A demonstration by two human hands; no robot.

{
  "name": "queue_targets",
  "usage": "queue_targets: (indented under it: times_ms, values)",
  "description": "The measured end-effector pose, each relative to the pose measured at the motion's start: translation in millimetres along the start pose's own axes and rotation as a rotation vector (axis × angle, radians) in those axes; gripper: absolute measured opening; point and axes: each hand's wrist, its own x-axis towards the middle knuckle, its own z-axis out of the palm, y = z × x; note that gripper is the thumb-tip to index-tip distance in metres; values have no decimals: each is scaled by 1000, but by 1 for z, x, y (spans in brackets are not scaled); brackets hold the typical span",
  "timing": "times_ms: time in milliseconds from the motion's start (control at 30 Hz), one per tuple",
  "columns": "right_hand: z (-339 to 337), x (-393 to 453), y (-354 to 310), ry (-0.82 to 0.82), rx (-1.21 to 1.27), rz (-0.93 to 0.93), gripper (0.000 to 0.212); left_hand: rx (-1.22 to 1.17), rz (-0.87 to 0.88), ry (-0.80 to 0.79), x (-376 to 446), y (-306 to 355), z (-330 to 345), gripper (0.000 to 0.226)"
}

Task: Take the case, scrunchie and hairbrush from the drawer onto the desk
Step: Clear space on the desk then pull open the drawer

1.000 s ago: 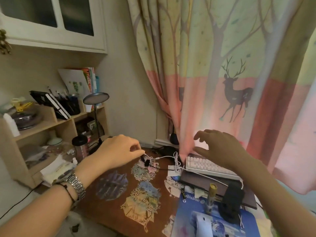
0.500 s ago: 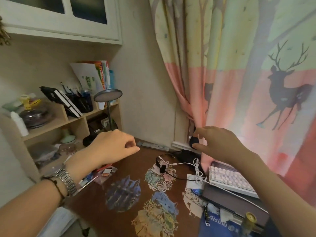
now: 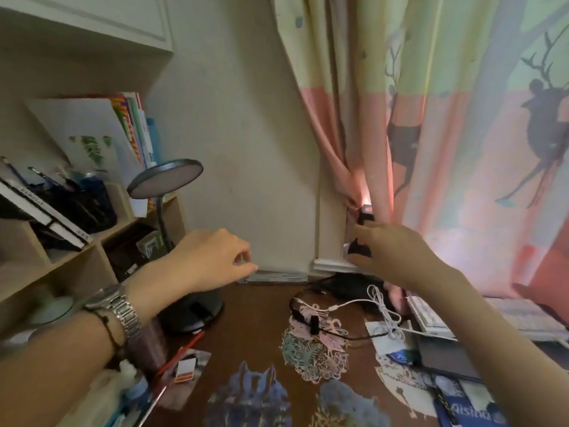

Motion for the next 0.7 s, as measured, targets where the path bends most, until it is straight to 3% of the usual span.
queue_targets:
  times_ms: [267, 433, 700]
  values:
    - [50, 14, -57, -86, -8, -10, 35, -27, 86, -44, 2, -46, 46, 35]
    - [121, 6, -101, -95, 49, -113, 28, -49, 73, 16, -34, -52, 111, 37]
    - [209, -92, -166, -103, -19, -127, 32, -50, 52, 83, -131, -36, 208, 40]
